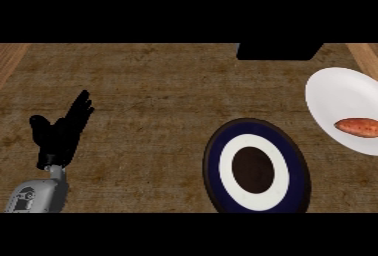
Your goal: Pick the sweet potato from the plate and place it in the plate
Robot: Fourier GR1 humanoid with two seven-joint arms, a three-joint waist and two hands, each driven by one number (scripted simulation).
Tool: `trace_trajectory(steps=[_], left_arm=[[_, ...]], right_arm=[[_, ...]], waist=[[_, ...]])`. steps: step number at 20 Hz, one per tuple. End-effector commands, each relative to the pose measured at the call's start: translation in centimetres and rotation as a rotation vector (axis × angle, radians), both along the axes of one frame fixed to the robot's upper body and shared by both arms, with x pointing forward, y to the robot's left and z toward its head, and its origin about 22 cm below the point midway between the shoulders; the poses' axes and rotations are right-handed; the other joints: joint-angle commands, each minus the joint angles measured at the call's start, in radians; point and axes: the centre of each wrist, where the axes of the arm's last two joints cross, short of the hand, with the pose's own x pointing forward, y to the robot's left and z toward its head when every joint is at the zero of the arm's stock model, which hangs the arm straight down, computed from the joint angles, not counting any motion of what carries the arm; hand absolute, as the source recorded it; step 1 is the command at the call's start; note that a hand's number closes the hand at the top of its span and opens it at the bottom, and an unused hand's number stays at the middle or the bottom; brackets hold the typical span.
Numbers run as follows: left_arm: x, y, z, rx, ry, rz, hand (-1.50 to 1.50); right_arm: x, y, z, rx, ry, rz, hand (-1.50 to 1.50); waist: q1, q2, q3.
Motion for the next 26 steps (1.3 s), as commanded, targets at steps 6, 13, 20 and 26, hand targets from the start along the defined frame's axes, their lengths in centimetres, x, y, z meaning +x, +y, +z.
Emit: trace_trajectory(steps=[6,13,20,26], left_arm=[[-0.2,0.1,0.4,0.003,0.002,-0.017,0.0],[0.4,-0.7,0.1,-0.011,-0.012,-0.018,0.0],[0.9,0.2,0.7,-0.002,-0.022,-0.026,0.0],[0.3,-0.7,0.1,0.003,-0.021,-0.031,0.0]], right_arm=[[-4.0,-3.2,-0.9,0.138,-0.052,0.112,-1.5],[-4.2,-4.0,0.7,0.118,-0.036,0.097,-1.5],[-7.0,-5.8,0.4,0.085,-0.043,0.053,-1.5],[-8.3,-6.7,0.7,0.027,-0.016,0.011,-1.5]], waist=[[0.01,0.007,0.004],[0.022,0.013,0.005],[0.018,0.015,0.007],[0.028,0.017,0.009]])
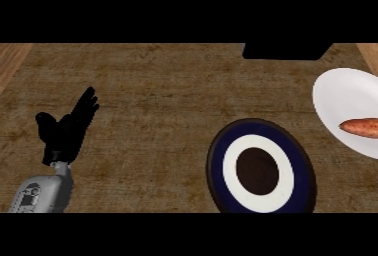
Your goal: Pick the sweet potato from the plate and place it in the plate
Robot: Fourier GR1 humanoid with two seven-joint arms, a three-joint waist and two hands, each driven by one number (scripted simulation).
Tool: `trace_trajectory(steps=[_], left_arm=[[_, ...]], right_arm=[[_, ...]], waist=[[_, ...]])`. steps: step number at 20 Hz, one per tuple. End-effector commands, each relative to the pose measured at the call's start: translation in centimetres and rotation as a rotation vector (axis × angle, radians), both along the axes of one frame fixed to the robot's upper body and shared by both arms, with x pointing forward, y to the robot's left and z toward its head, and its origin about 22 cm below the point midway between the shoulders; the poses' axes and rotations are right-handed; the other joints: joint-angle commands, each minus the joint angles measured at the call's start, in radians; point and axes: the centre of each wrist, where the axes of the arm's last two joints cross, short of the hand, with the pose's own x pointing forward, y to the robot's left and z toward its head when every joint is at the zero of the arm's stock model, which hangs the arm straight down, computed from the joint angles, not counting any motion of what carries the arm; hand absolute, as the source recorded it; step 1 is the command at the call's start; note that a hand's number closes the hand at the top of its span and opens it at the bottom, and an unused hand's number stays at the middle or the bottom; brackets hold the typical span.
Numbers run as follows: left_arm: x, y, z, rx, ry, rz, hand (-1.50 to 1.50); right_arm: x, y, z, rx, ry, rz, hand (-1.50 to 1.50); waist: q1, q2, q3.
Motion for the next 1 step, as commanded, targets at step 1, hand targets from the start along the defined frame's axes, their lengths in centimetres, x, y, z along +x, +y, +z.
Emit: trace_trajectory(steps=[1], left_arm=[[0.33,0.18,0.26,0.001,0.001,0.0,0.0]], right_arm=[[-1.4,-0.94,-0.02,0.067,-0.051,0.138,-1.5]], waist=[[0.0,0.001,0.0]])
